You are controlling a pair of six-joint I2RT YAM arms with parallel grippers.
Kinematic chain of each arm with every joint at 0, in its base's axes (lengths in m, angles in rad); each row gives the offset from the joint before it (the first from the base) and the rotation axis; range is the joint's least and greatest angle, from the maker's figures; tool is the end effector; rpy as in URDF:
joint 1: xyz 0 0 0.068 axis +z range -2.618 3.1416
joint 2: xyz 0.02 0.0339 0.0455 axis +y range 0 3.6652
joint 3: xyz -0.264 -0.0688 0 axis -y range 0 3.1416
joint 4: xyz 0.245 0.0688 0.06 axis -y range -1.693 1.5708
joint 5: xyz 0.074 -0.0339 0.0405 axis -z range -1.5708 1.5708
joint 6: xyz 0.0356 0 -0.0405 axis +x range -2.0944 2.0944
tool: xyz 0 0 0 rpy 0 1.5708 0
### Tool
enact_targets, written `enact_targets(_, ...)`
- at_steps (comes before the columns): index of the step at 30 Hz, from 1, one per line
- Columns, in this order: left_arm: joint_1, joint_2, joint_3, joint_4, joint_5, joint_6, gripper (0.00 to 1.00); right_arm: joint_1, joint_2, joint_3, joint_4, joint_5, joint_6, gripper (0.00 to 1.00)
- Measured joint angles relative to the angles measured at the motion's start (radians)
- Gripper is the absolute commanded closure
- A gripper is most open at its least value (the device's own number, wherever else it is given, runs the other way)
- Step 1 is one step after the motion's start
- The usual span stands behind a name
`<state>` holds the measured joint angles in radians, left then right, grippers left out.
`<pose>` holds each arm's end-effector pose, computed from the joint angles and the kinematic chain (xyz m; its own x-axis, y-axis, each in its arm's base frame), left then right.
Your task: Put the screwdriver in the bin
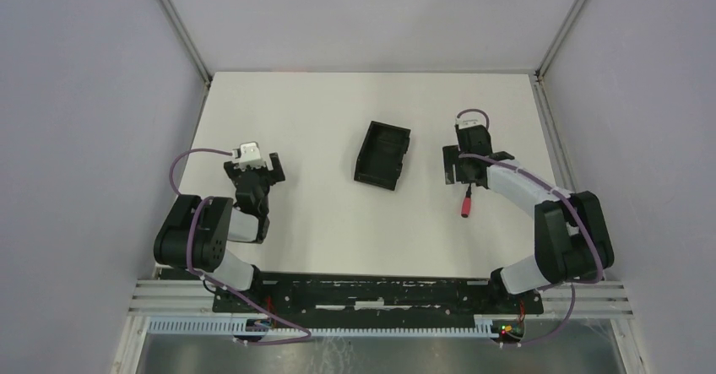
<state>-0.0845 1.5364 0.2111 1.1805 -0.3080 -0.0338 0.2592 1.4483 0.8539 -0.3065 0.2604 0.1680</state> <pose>0.2355 -0.0091 0.1387 -0.1363 -0.0208 -0.9904 -0.2232 0.9747 0.0103 0.2842 0.0659 0.2031 -0.7626 -0.0351 -0.6459 0.0349 0.9949 -0.0952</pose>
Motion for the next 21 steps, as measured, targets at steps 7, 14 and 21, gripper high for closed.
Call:
enact_targets(7,0.0,0.0,0.0,0.0,0.0,0.0,0.0,-0.022,0.064,-0.091,-0.017,-0.035,0.036,0.42)
enact_targets(14,0.0,0.0,0.0,0.0,0.0,0.0,0.0,-0.035,0.077,-0.101,0.052,-0.104,0.045,1.0)
enact_targets(21,0.0,0.0,0.0,0.0,0.0,0.0,0.0,-0.055,0.094,0.093,-0.197,-0.13,0.009,1.0)
